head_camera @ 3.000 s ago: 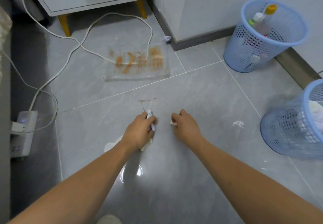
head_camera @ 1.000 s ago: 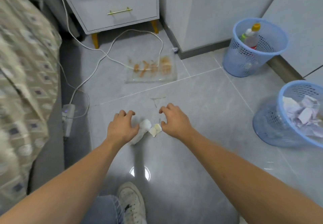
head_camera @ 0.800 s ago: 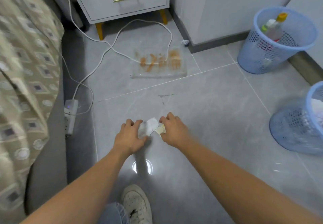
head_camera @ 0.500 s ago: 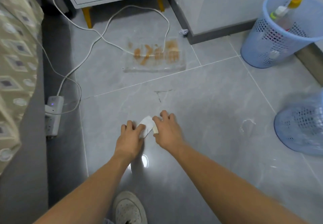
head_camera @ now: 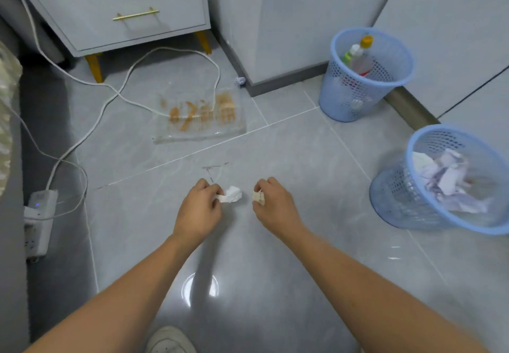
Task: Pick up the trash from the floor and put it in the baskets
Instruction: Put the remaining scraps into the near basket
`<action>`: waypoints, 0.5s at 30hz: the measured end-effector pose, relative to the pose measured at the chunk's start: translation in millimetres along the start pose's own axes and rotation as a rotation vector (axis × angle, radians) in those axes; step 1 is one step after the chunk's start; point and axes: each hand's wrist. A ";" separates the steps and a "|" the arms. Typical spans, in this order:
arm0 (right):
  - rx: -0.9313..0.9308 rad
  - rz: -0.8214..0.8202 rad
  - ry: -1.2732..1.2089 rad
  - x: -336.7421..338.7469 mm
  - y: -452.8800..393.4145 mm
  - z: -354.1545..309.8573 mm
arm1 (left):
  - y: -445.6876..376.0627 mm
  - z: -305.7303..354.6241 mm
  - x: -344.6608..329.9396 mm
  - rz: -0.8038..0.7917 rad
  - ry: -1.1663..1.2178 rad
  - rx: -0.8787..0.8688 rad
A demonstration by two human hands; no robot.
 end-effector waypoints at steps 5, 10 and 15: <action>-0.005 0.329 0.101 131.5 24.1 31.2 | -1.3 133.4 -7.2 0.021 0.108 -0.235; -0.176 0.584 0.175 245.7 61.8 84.5 | 13.5 270.8 -41.3 0.003 0.153 -0.472; -0.319 0.558 0.281 293.7 106.1 142.0 | 22.0 368.9 -90.0 -0.062 0.121 -0.651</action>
Point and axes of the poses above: each hand's wrist, its own y-axis away from the middle knuckle, its own x-axis out of the back of the hand, z = x × y, and after that the axes turned 10 degrees about x, right-handed
